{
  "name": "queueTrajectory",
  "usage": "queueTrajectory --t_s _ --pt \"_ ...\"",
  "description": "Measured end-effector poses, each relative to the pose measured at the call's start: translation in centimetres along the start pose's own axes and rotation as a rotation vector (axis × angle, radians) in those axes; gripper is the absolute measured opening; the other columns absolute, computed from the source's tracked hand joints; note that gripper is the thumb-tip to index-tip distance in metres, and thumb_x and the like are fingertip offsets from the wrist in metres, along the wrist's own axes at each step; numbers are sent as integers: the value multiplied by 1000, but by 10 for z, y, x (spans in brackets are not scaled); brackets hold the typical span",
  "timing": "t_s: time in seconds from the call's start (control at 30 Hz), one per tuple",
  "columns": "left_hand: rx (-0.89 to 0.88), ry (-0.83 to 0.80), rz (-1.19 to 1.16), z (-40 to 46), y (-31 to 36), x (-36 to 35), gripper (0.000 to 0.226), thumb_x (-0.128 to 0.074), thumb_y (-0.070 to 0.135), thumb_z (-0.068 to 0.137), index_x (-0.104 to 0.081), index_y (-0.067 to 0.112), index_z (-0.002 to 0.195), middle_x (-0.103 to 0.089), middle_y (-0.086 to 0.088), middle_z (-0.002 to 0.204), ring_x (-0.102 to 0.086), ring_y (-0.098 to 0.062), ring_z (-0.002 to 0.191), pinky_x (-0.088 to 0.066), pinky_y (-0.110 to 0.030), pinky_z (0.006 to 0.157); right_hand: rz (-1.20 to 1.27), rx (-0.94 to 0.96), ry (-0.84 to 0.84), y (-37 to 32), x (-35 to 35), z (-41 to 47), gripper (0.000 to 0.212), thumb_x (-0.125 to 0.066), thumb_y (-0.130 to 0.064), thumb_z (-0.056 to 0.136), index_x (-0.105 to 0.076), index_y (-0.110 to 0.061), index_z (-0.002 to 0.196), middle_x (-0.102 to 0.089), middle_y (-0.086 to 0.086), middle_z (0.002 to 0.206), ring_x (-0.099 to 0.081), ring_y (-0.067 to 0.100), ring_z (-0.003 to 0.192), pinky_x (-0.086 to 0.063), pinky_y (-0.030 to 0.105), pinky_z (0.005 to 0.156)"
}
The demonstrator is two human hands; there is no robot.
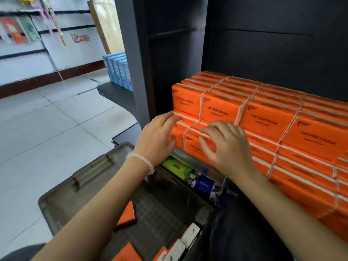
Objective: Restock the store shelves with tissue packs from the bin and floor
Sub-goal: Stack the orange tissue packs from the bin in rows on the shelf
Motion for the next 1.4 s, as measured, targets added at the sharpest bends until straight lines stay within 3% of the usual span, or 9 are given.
queueTrajectory --t_s 0.13,0.33,0.53,0.73,0.83,0.93,1.13,1.3,1.4 --pt "171 -113 27 -97 -24 -13 52 -39 32 79 -53 16 126 -53 -8 131 -52 -29 117 -49 -46 91 138 52 -119 -46 -28 -48 25 -52 -33 88 -67 -16 97 -64 0 93 -60 23 83 -45 35 68" --pt "480 -98 31 -213 -70 -20 45 -49 26 77 -60 12 118 -59 -11 122 -56 -30 114 -49 -44 94 213 93 -277 -98 -72 -80 30 -50 -37 88 -66 -16 101 -63 1 97 -59 22 87 -42 33 71" --pt "615 -129 46 -258 -90 -21 43 -59 22 76 -61 11 117 -61 -11 120 -59 -31 109 -50 -43 88 309 92 -404 -124 -109 -86 34 -48 -38 89 -65 -13 104 -62 2 95 -59 23 85 -51 38 69" --pt "820 -57 4 -284 -138 -24 42 -62 14 85 -56 9 126 -54 -8 128 -47 -25 122 -37 -33 101 338 128 -578 -151 -167 -100 41 -44 -43 86 -67 -15 107 -64 0 97 -61 21 83 -53 35 62" --pt "906 -77 -19 -287 -159 -45 44 -58 20 89 -50 11 131 -49 -7 132 -42 -23 125 -36 -33 101 304 173 -674 -162 -208 -120 35 -58 -40 84 -66 -15 107 -64 0 99 -63 21 84 -52 33 62" --pt "1210 -156 -28 -297 -195 -83 49 -47 36 94 -42 12 136 -41 -6 141 -34 -26 132 -33 -39 104 298 177 -787 -173 -259 -144 38 -73 -36 76 -66 -13 106 -64 3 99 -63 24 83 -52 34 61" --pt "1507 -383 178 -327 -262 -156 59 -45 51 90 -38 11 134 -32 -13 143 -36 -36 127 -35 -47 98 318 72 -1031 -194 -364 -183 52 -61 -44 84 -52 -17 127 -50 3 129 -50 26 114 -46 39 89" --pt "1599 -366 203 -349 -302 -195 66 -51 47 88 -31 10 139 -21 -9 147 -42 -38 121 -39 -46 95 359 41 -1125 -214 -434 -206 67 -63 -43 83 -36 -19 139 -34 2 146 -36 23 131 -33 36 103" --pt "1711 -362 121 -368 -313 -218 62 -51 34 91 -26 14 144 -12 -3 153 -43 -37 119 -39 -43 95 386 40 -1184 -225 -473 -221 82 -67 -40 81 -24 -18 147 -23 5 154 -24 22 140 -23 36 111"
Point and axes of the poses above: each hand's wrist, its own z-axis towards the middle knuckle, its own x-axis out of the back of the hand, y = z × x, the point moved 7 cm from there along z, towards the middle knuckle
